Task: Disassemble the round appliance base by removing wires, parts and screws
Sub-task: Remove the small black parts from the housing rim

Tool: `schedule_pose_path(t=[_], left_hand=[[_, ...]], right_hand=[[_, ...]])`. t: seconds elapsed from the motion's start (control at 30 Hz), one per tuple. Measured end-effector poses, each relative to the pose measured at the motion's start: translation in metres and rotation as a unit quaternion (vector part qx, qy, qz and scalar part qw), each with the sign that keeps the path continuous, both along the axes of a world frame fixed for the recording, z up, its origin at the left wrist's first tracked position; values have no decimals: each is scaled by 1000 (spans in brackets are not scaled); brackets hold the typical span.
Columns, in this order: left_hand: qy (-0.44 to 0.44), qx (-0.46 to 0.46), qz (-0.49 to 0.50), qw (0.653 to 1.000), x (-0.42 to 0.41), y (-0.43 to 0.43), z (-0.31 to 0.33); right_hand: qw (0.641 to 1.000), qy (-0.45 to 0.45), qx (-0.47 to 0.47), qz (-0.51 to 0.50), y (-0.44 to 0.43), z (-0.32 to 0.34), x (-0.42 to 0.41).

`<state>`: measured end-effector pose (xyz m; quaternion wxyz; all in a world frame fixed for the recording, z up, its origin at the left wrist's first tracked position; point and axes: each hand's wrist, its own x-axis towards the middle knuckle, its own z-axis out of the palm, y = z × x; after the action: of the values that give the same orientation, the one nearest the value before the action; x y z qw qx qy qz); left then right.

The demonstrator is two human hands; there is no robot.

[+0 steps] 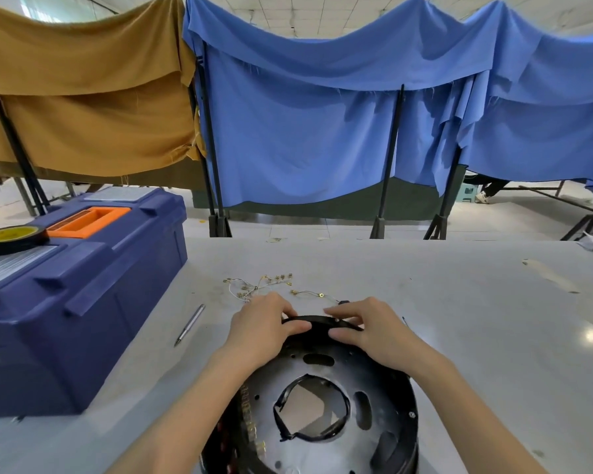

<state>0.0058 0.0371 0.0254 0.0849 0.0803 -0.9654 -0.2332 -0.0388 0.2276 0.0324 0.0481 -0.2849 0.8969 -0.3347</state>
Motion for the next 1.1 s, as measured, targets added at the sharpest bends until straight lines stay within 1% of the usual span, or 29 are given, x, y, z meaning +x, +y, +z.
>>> schedule_pose_path(t=[0.1, 0.17, 0.23, 0.3, 0.47, 0.53, 0.63, 0.67, 0.7, 0.77, 0.83, 0.87, 0.93, 1.03, 1.1], left_hand=[[5, 5, 8, 1000, 1, -4, -2], [0, 8, 10, 1000, 1, -6, -2], [-5, 4, 12, 1000, 2, -7, 0], [-10, 4, 13, 1000, 3, -5, 1], [-31, -22, 19, 999, 11, -2, 5], [-47, -41, 9, 998, 12, -2, 7], [-96, -76, -13, 992, 13, -2, 11], [-114, -83, -19, 990, 13, -2, 11], [-129, -88, -23, 987, 14, -3, 11], [-142, -96, -28, 985, 15, -2, 11], [-121, -94, -35, 987, 17, 1, 11], [-104, -93, -37, 990, 17, 2, 11], [-87, -97, -25, 991, 20, 6, 10], [-70, -140, 13, 988, 20, 13, 9], [-37, -159, 26, 986, 20, 16, 10]], right_hand=[[994, 2, 102, -39, 22, 9, 6], [984, -19, 174, -40, 38, 16, 13], [977, -35, 208, -35, 45, 18, 18], [981, -35, 186, -39, 42, 16, 20], [983, 20, 168, -67, 34, 7, 10], [988, 35, 124, -80, 30, 4, 6], [995, 29, 32, -89, 25, 3, 7], [994, 34, 26, -96, 26, 2, 8], [992, 47, 41, -106, 27, 1, 10], [984, 64, 112, -124, 34, 2, 13], [975, 45, 178, -123, 40, 3, 13], [975, 38, 186, -119, 41, 4, 13], [978, 52, 169, -111, 41, 4, 10], [983, 81, 135, -94, 36, 0, 3], [992, 59, 65, -86, 31, -2, 0]])
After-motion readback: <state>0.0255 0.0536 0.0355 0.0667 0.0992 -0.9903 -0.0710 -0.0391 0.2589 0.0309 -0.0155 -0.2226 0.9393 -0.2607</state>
